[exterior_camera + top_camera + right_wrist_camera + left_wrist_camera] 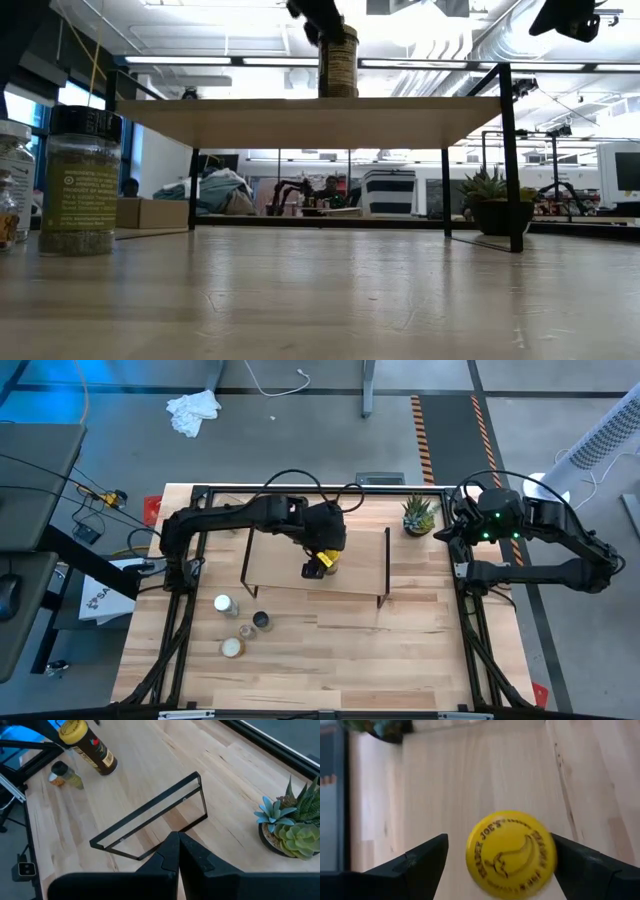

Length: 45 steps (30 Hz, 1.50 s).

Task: Shelf spices
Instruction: Remove the yellow seasoning bottle from the shelf

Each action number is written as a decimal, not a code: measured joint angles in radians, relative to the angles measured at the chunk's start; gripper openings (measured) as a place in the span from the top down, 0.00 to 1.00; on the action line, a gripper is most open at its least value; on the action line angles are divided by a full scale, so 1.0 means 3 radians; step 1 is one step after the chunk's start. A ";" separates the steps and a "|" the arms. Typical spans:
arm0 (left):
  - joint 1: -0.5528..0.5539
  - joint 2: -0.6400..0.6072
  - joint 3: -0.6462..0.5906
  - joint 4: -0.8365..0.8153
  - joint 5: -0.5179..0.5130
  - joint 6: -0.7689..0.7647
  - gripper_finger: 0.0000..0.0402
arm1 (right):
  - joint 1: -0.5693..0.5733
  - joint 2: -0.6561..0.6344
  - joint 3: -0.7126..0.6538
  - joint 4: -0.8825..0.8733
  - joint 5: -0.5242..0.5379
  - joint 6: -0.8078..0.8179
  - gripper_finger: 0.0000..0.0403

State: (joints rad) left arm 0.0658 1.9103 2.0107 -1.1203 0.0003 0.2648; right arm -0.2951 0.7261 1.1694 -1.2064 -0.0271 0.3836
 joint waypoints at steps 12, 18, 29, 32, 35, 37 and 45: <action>0.0045 0.0137 -0.0031 -0.0106 0.0069 0.0055 0.19 | 0.0000 0.0000 0.0000 0.0025 0.0130 0.0038 1.00; 0.0039 0.0137 -0.0031 -0.0092 0.0071 -0.0001 0.19 | 0.0000 0.0000 0.0000 0.0027 0.0231 0.0063 1.00; 0.0028 0.0136 -0.0159 0.0078 0.0051 -0.0087 0.39 | 0.0001 0.0000 0.0000 0.0025 0.0231 0.0064 1.00; 0.0010 0.0097 -0.0160 0.0049 0.0051 -0.0092 0.51 | 0.0000 0.0000 0.0000 0.0024 0.0231 0.0057 1.00; 0.0005 -0.0033 -0.0162 -0.0030 0.0109 -0.0147 0.51 | 0.0000 0.0000 0.0000 0.0024 0.0231 0.0060 1.00; 0.0005 -0.0168 -0.0162 -0.0096 0.0136 -0.0206 0.51 | 0.0000 0.0000 0.0000 0.0024 0.0230 0.0058 1.00; -0.0159 -0.0643 -0.0161 -0.0589 -0.0067 -0.0082 0.51 | 0.0000 0.0000 0.0000 0.0030 0.0139 0.0049 1.00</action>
State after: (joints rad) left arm 0.0182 1.7175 1.9625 -1.2970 -0.0199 0.2403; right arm -0.2951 0.7261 1.1694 -1.1976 0.0147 0.3983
